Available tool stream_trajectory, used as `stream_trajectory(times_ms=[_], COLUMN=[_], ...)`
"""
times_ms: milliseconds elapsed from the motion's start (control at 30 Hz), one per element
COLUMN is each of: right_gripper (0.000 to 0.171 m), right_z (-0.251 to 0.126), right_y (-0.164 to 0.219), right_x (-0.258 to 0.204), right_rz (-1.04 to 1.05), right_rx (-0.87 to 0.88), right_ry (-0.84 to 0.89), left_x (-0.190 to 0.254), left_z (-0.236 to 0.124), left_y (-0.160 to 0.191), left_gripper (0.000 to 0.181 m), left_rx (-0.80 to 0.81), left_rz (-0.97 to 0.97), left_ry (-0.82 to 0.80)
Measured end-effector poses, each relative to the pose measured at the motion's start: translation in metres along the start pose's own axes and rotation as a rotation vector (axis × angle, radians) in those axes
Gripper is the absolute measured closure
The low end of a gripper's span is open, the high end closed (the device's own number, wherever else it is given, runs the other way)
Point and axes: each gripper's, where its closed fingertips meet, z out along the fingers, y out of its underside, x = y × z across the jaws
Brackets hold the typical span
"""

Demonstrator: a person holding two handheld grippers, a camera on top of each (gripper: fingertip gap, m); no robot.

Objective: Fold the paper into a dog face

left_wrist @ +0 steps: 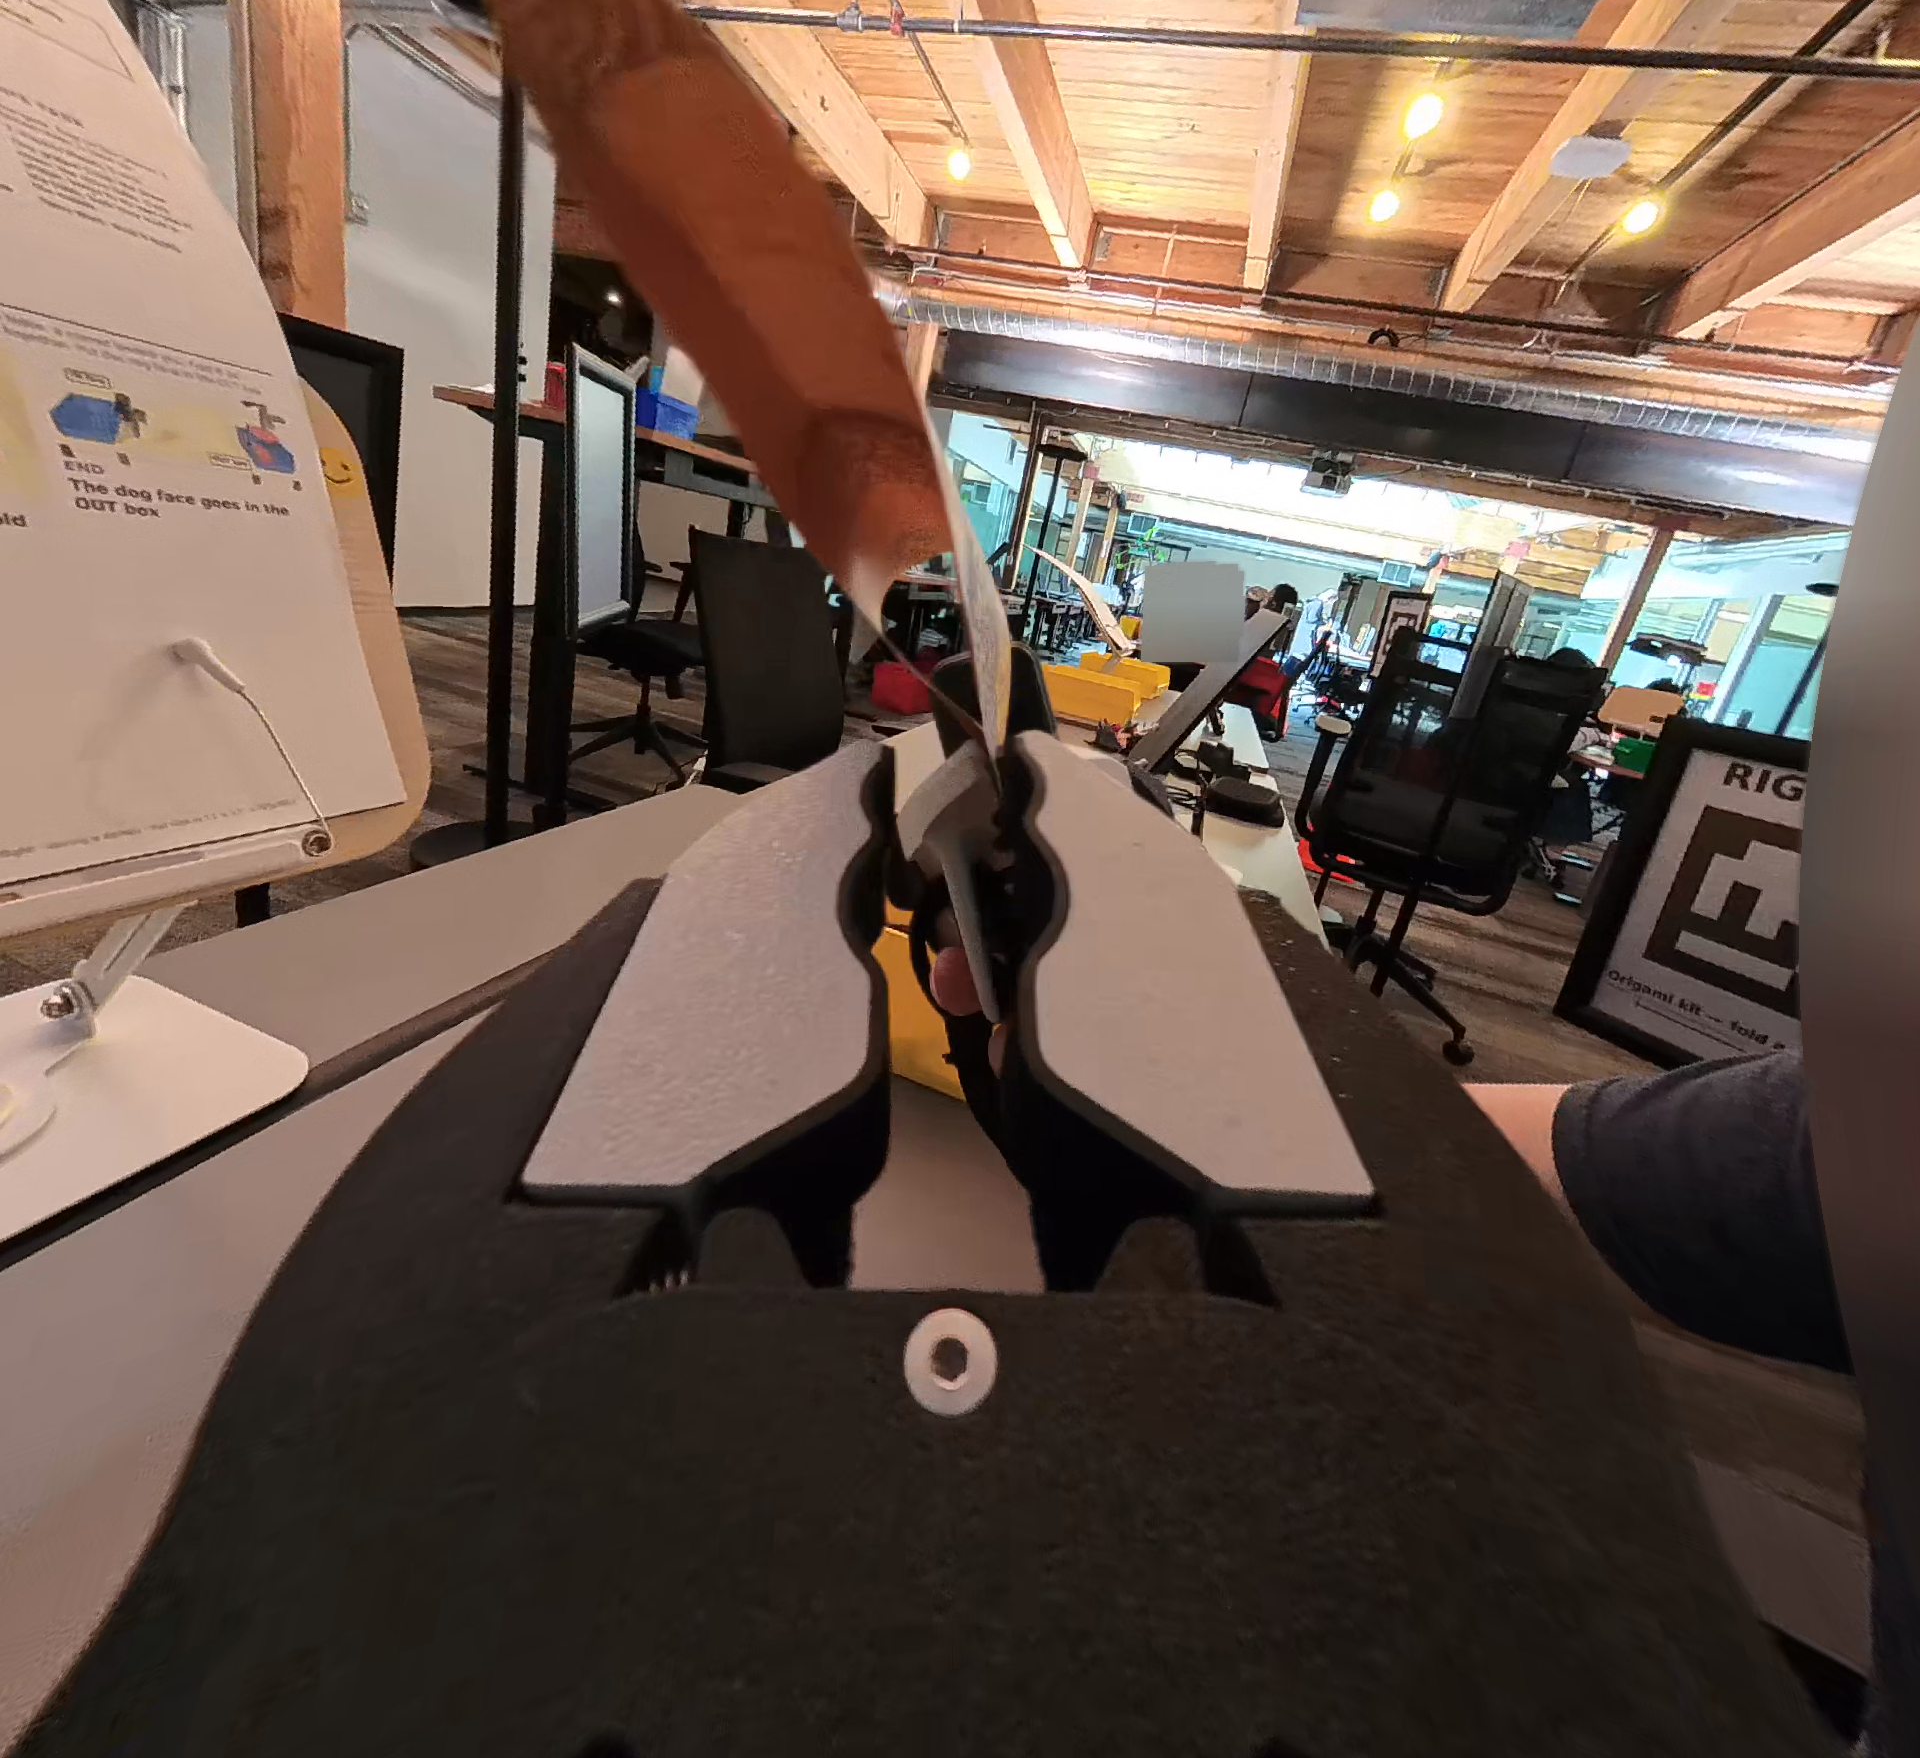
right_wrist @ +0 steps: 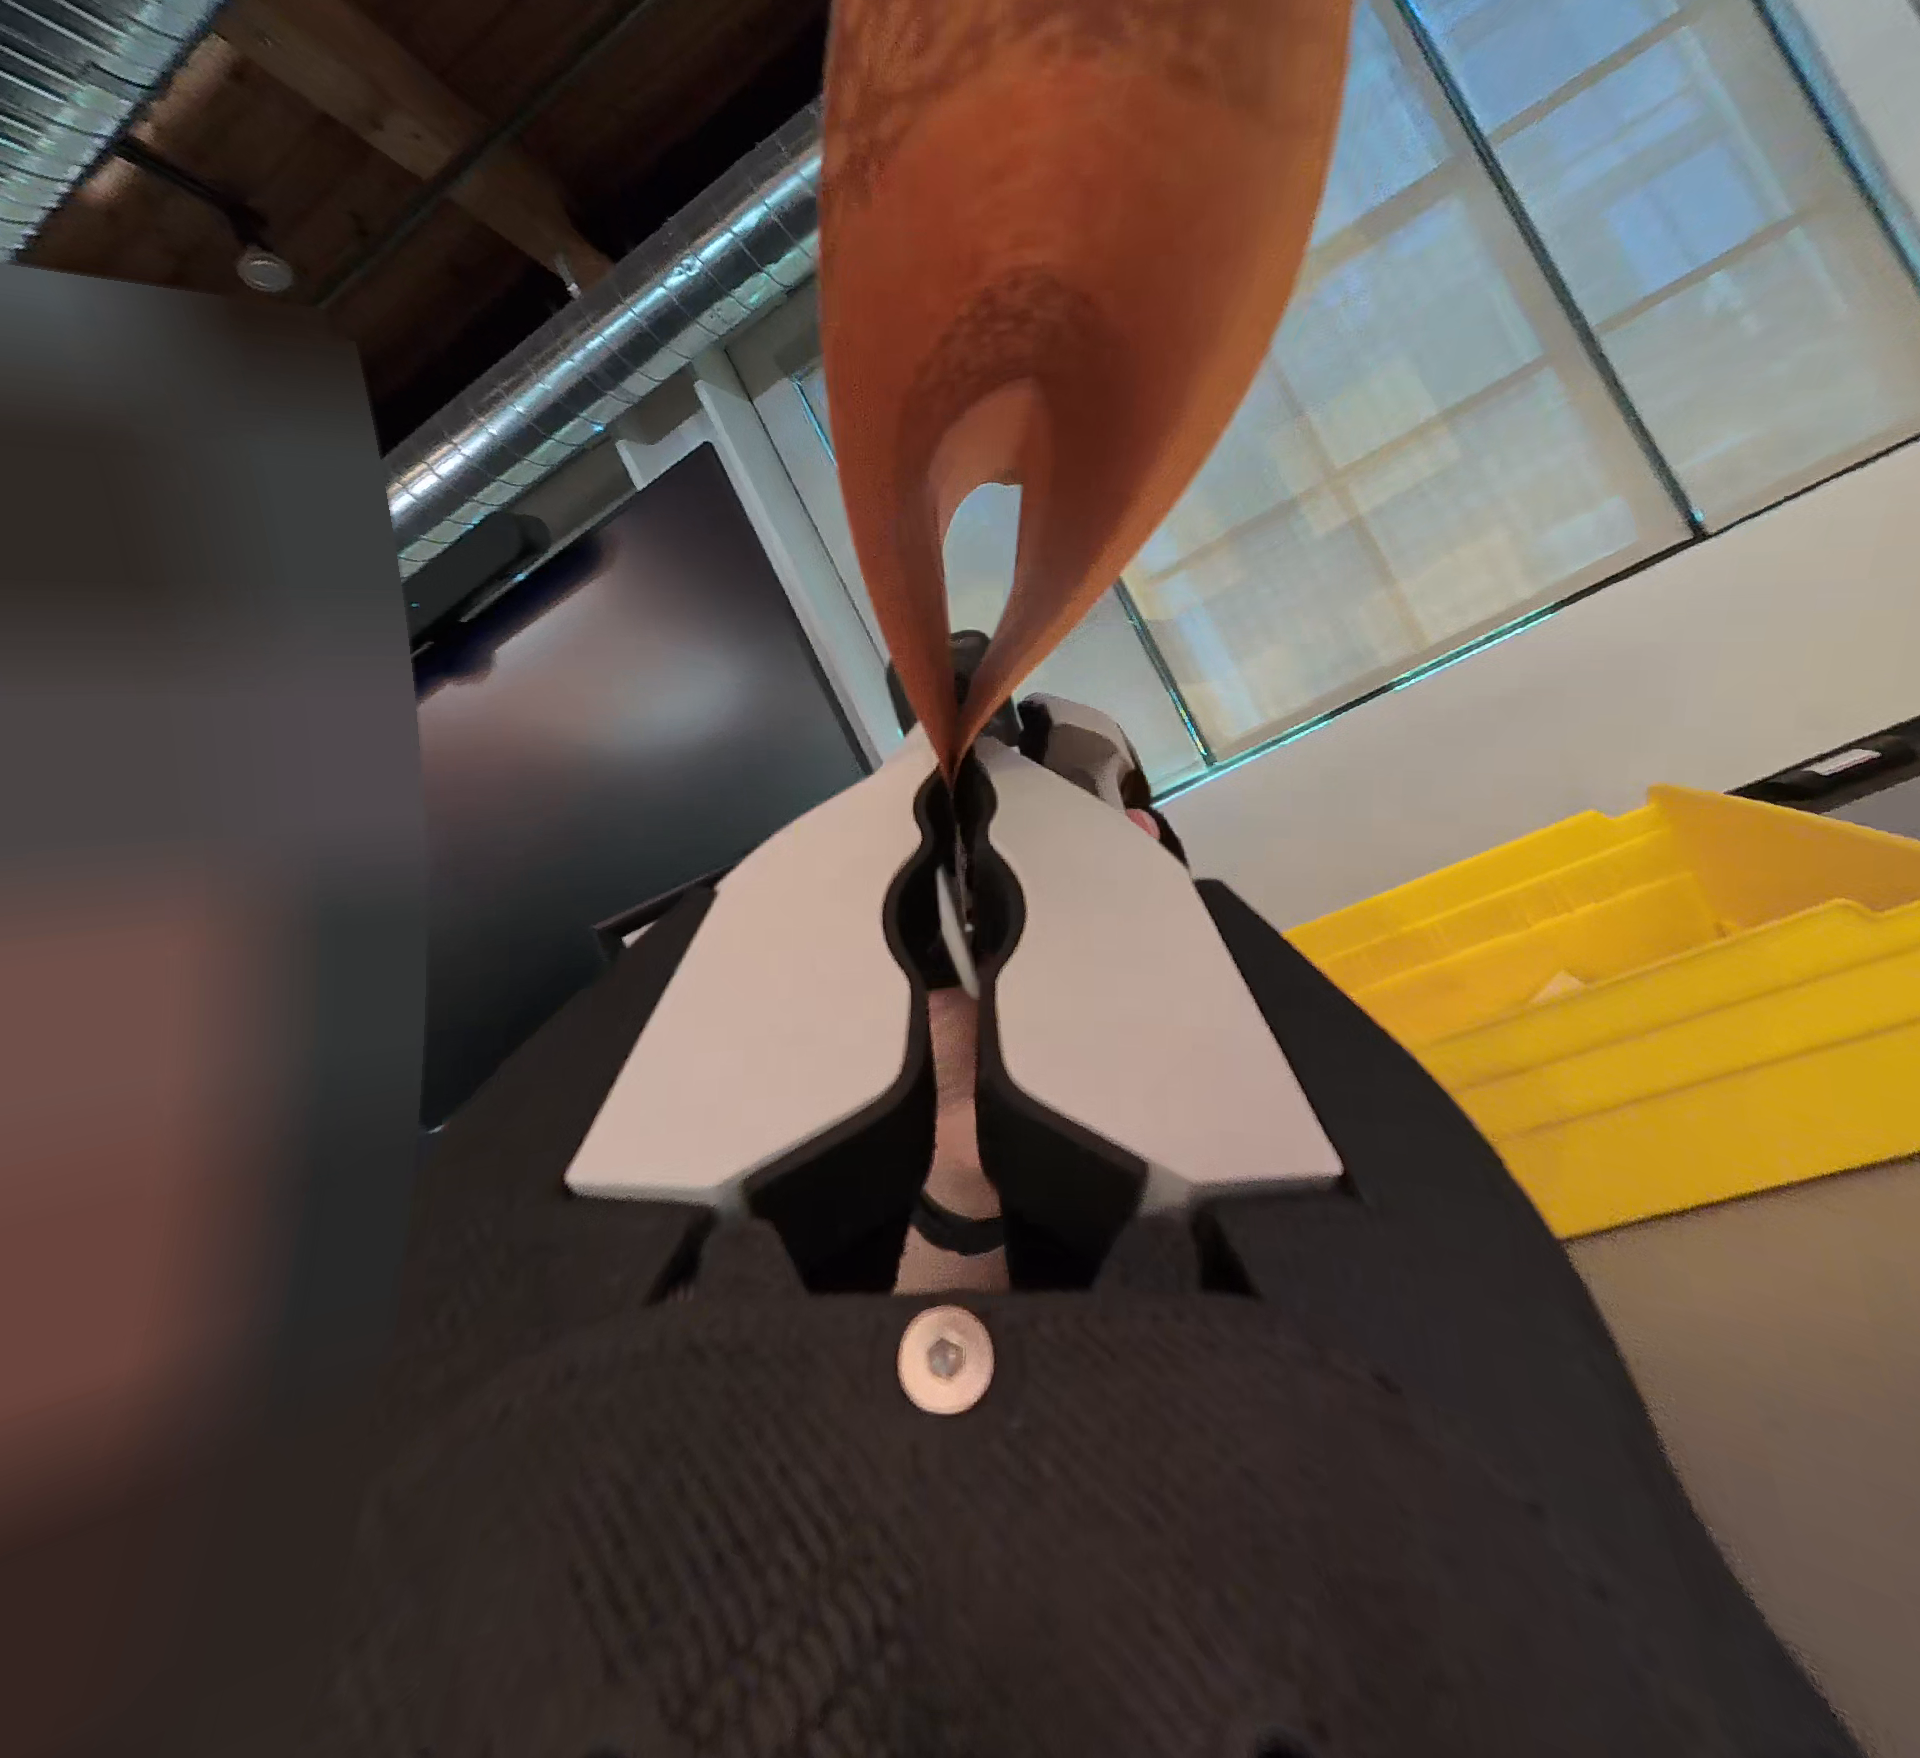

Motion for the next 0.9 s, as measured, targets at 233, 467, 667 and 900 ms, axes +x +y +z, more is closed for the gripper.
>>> stream_trajectory(times_ms=[233,467,667,900], right_gripper=[0.170,0.165,0.147,0.168], right_z=[0.0015,0.0031,0.0054,0.0054], right_y=[0.0060,0.0055,0.0059,0.0047], right_x=[-0.0041,-0.0002,-0.0086,-0.0021], right_rz=[-0.022,-0.137,-0.129,-0.060], right_rx=[-0.030,-0.022,-0.013,0.004], right_ry=[-0.054,0.045,0.001,0.008], left_x=[0.0072,0.0059,0.0021,0.0035], left_z=[-0.0015,0.0015,0.0004,0.0011], left_y=[-0.0002,0.0078,0.0065,0.0067], left_gripper=[0.181,0.181,0.181,0.179], left_rx=[0.008,-0.031,-0.047,-0.052], left_rz=[0.028,0.114,0.250,0.283], left_ry=[0.046,0.000,-0.088,-0.114])
